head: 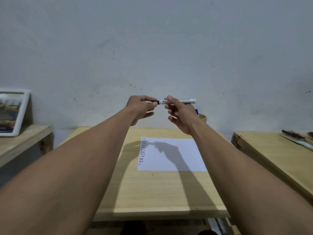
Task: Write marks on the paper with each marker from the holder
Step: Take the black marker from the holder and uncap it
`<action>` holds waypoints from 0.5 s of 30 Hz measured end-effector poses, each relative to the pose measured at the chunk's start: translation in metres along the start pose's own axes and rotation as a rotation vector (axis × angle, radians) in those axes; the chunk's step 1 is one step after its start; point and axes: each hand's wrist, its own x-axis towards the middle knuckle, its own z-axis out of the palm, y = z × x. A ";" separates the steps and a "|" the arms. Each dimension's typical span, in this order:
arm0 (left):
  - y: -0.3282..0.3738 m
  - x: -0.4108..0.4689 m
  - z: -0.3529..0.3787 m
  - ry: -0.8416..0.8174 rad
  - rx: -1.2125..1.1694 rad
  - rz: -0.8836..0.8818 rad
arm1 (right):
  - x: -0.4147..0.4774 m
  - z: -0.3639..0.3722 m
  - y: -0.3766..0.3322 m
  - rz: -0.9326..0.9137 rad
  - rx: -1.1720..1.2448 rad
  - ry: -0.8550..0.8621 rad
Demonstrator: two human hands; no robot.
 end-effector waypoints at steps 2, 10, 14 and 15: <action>-0.003 -0.001 -0.004 -0.014 0.043 0.001 | -0.001 0.000 0.000 -0.015 -0.024 0.005; -0.011 -0.006 -0.013 -0.027 0.021 -0.033 | -0.003 -0.004 0.008 -0.019 0.099 -0.025; -0.033 -0.008 -0.029 0.041 0.193 -0.033 | -0.005 -0.010 0.018 0.007 0.064 -0.017; -0.042 -0.008 -0.033 0.073 0.265 -0.026 | -0.006 -0.011 0.020 0.016 0.049 -0.022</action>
